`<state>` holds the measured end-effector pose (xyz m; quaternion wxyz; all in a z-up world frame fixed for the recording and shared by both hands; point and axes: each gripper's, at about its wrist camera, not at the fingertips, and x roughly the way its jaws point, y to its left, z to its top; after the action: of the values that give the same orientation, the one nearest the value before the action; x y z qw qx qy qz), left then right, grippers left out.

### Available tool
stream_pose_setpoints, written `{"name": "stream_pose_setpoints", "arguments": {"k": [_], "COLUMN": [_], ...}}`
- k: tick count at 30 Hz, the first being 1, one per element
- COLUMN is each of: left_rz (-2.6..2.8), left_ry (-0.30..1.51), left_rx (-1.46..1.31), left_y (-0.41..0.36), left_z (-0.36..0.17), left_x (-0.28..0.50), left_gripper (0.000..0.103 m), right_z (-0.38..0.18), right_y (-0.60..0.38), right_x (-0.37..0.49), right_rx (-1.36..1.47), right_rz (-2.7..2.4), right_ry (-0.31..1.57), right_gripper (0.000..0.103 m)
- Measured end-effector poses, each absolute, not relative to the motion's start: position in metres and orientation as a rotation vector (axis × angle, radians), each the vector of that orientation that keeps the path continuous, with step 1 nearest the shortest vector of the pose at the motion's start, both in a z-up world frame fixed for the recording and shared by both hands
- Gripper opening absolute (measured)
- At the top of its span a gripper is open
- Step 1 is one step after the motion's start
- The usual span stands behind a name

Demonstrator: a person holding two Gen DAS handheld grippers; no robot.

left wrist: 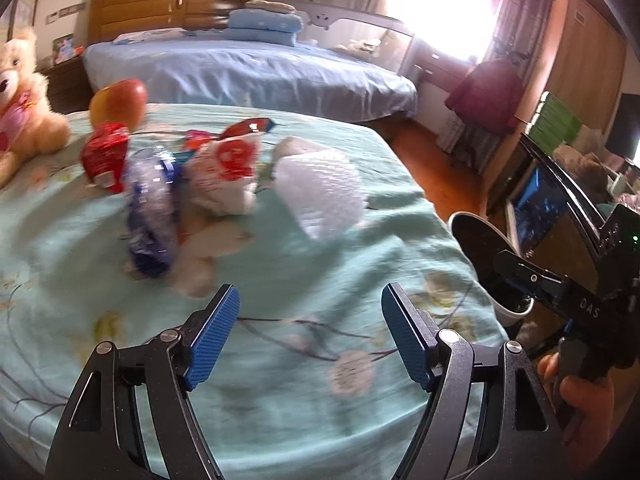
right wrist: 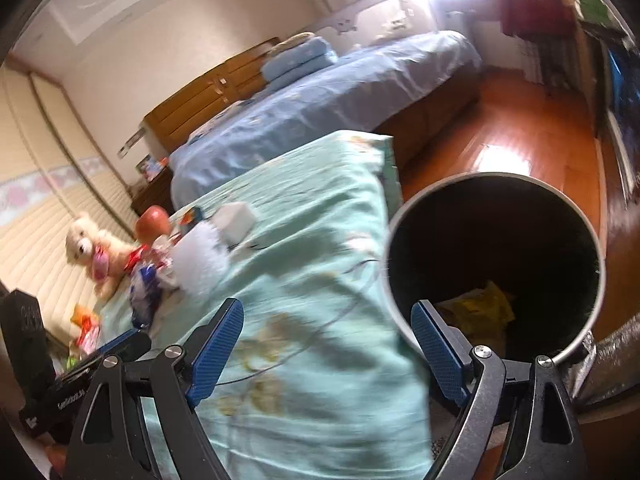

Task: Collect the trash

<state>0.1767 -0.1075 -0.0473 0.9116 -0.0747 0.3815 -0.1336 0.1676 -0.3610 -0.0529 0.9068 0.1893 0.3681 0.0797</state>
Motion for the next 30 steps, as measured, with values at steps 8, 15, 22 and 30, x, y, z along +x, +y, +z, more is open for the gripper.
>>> {"name": "stream_pose_setpoints", "arguments": {"k": [8,15,22,30], "left_rz": [-0.209,-0.164,-0.132,-0.104], "left_ry": [0.765,0.772,0.768,0.785], "left_rx": [-0.168,-0.188,-0.197,-0.187], "left_y": [-0.075,-0.051,-0.037,-0.031], "left_z": [-0.046,-0.051,-0.051,-0.057], "left_x": [0.17,0.166,0.17,0.181], "left_gripper": [0.077,0.077,0.077,0.077], "right_z": [-0.051,-0.054,-0.058,-0.062], "right_y": [-0.312,-0.288,-0.272,-0.259], "right_x": [0.177,0.184,0.193,0.212], "right_rx": [0.329,0.309,0.299,0.302], "right_rz": [0.246,0.28,0.303,0.317], "right_ry": [0.778,0.798,0.815,0.84], "right_gripper": [0.088,0.088,0.088,0.088]}}
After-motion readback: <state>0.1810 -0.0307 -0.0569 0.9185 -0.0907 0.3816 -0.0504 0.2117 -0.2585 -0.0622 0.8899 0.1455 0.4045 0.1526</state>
